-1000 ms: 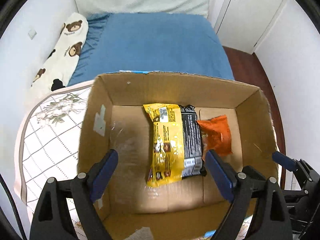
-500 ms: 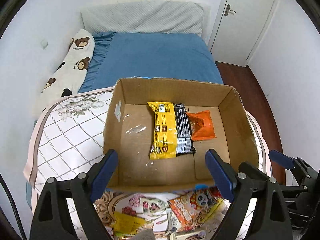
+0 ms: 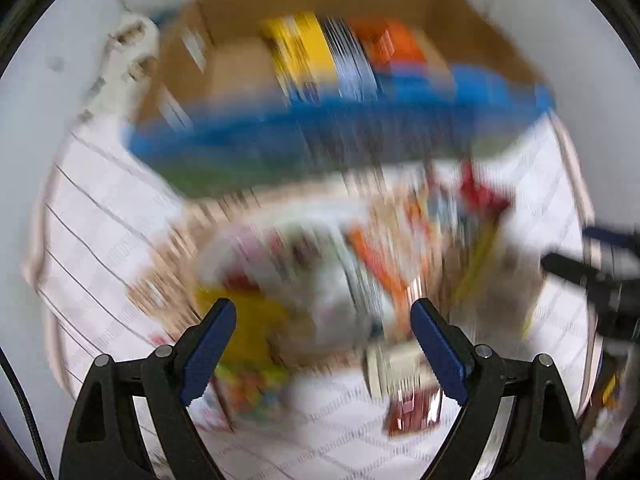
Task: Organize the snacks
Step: 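Grasp the Franzzi biscuit pack with left tool while right tool grasps the clear cookie bag, then carry both packs into the box and release them beside the yellow bag, then grasp the candy bag with left tool while right tool grasps the panda-print packet, then carry both packets into the box and open both tools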
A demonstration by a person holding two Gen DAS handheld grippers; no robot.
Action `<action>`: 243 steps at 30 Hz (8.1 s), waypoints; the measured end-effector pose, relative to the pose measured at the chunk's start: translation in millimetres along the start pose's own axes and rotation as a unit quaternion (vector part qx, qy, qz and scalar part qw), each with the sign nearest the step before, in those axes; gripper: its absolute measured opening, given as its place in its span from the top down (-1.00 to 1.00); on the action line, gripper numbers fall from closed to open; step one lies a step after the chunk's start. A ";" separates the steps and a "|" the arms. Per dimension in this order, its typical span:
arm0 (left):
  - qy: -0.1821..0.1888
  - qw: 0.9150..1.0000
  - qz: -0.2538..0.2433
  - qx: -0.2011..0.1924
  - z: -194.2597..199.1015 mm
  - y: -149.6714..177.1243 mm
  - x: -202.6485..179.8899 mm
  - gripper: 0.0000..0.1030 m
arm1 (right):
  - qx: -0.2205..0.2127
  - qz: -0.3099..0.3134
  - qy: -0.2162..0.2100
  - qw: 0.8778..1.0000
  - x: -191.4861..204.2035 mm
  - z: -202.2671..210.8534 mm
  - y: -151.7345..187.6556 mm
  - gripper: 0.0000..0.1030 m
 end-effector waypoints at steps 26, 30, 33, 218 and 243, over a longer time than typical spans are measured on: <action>-0.148 0.884 -0.440 -0.053 -88.7 100.7 -159.0 -0.15 | 0.073 0.023 0.041 0.996 -68.4 -42.5 53.1 -0.86; -0.110 0.938 -0.328 -0.015 -86.9 103.2 -126.1 -0.15 | 0.073 0.054 0.039 0.995 -46.5 -47.9 48.3 -0.86; -0.050 0.981 -0.181 0.041 -89.6 104.3 -88.6 -0.14 | 0.083 0.093 0.041 0.991 -28.3 -59.7 46.0 -0.86; -0.013 0.989 0.080 0.123 -110.2 143.7 48.6 0.04 | 0.089 0.006 0.010 0.996 81.1 -123.8 50.3 -0.36; 0.013 0.989 0.091 0.115 -103.9 145.7 -27.4 0.07 | 0.004 -0.042 0.005 0.999 39.7 -122.7 67.3 -0.15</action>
Point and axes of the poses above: each gripper's, at about its wrist camera, not at the fingertips, and z roughly against the way its jaws point, x to its left, y to its underside, the point moved 8 cm from there along -z, roughly the way its jaws point, and after that the axes turned 4 degrees about -y, right-handed, at the moved point
